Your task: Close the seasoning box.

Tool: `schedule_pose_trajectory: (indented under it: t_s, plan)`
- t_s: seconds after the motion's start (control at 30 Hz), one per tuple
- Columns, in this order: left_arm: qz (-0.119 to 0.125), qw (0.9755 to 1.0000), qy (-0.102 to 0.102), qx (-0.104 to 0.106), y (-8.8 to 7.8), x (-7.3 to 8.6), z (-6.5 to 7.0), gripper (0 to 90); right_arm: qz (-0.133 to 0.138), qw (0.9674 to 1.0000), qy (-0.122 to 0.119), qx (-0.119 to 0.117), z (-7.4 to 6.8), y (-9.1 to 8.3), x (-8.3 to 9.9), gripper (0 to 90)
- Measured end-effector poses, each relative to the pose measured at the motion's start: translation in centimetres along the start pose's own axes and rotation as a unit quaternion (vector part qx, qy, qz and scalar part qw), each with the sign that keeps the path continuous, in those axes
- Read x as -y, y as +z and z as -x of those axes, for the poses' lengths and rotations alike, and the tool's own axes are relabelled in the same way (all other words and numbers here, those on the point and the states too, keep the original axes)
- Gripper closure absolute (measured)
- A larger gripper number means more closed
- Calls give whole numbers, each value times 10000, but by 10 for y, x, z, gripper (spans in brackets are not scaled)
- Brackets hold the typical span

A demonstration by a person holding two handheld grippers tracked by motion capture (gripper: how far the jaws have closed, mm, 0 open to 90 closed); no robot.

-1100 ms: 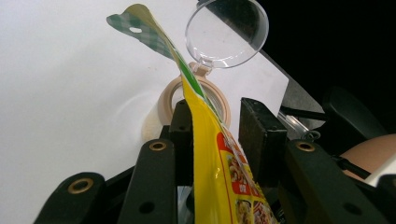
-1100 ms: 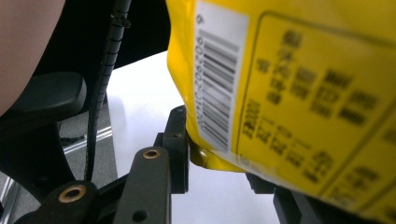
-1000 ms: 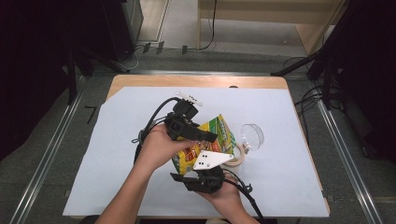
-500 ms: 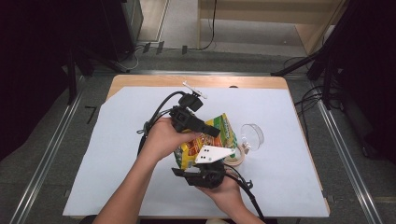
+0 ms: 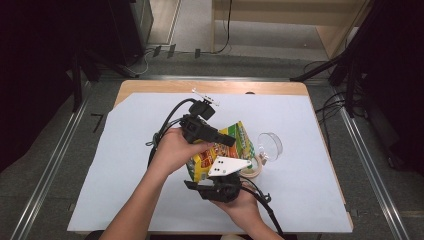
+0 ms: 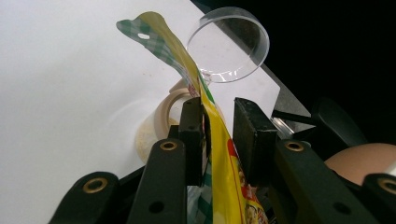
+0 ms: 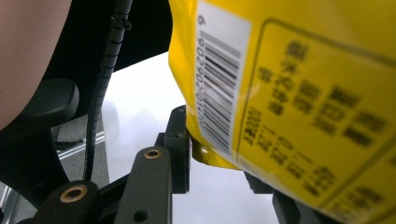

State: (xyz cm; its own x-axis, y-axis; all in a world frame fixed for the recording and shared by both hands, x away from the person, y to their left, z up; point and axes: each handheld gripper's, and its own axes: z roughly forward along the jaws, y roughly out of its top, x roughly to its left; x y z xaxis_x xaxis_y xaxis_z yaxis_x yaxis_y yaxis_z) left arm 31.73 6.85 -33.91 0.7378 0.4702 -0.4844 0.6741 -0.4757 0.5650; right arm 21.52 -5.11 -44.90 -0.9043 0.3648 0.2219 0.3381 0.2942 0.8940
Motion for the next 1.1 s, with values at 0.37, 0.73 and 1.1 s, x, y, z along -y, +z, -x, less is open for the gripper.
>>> schedule_pose_trajectory:
  t_s: [0.37, 0.73, 1.1]
  plan:
    - [59, 10000, 26, -23, 0, 1, 3, 754, 5, 10000, -17, 2, -1, 1, 1, 661]
    - [86, 9999, 80, -43, -1, 1, 8, 753, 11, 9998, -151, 104, -3, 1, 1, 692]
    - [104, 9999, 94, -58, -1, 2, 7, 749, -11, 9998, -173, 114, -3, 1, 1, 693]
